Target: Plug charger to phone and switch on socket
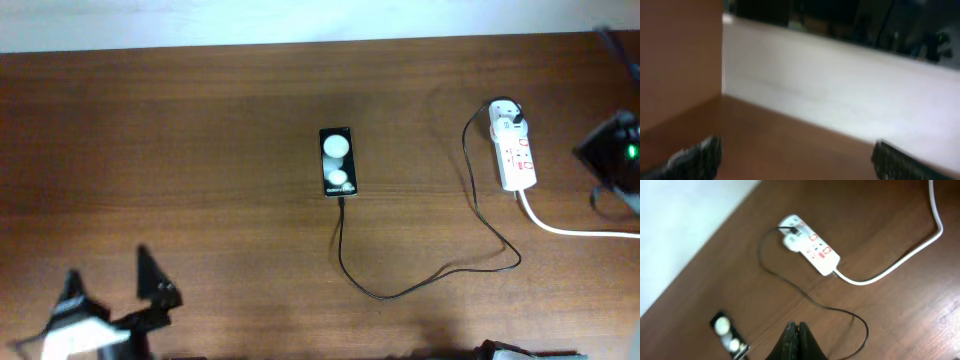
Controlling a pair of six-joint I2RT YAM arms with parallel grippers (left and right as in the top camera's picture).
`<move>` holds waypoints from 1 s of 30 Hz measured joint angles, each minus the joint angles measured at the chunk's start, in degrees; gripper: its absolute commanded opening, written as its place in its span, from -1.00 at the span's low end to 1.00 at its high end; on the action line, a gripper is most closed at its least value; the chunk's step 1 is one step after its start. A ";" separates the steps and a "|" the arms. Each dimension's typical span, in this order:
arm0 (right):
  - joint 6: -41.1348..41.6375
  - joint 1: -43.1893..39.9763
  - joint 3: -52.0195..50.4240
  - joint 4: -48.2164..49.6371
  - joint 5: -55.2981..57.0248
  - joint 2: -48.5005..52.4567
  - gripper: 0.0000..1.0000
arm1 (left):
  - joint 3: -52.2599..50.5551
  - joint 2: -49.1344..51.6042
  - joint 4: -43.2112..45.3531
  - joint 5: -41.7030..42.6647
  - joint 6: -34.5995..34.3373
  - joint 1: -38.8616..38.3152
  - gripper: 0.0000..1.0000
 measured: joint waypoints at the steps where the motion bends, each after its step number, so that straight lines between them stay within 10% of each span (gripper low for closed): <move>1: -0.35 0.72 0.02 -1.01 0.00 -3.39 -0.92 | -3.67 0.04 3.91 0.48 -0.04 0.00 0.98; 8: -0.63 1.22 0.00 -9.14 0.00 -15.63 -0.92 | -28.76 0.17 33.90 3.32 -0.02 0.00 0.98; 13: -0.85 1.22 0.00 -12.39 0.00 -19.61 -0.83 | -36.50 0.15 37.90 3.39 -0.02 0.00 0.98; 16: -0.87 1.22 0.00 -13.07 0.00 -20.83 0.98 | -36.57 0.13 33.22 3.41 0.00 0.00 0.98; 30: -1.95 1.27 0.00 -15.61 2.99 -20.83 0.97 | -36.59 0.31 29.51 3.56 0.00 0.00 0.98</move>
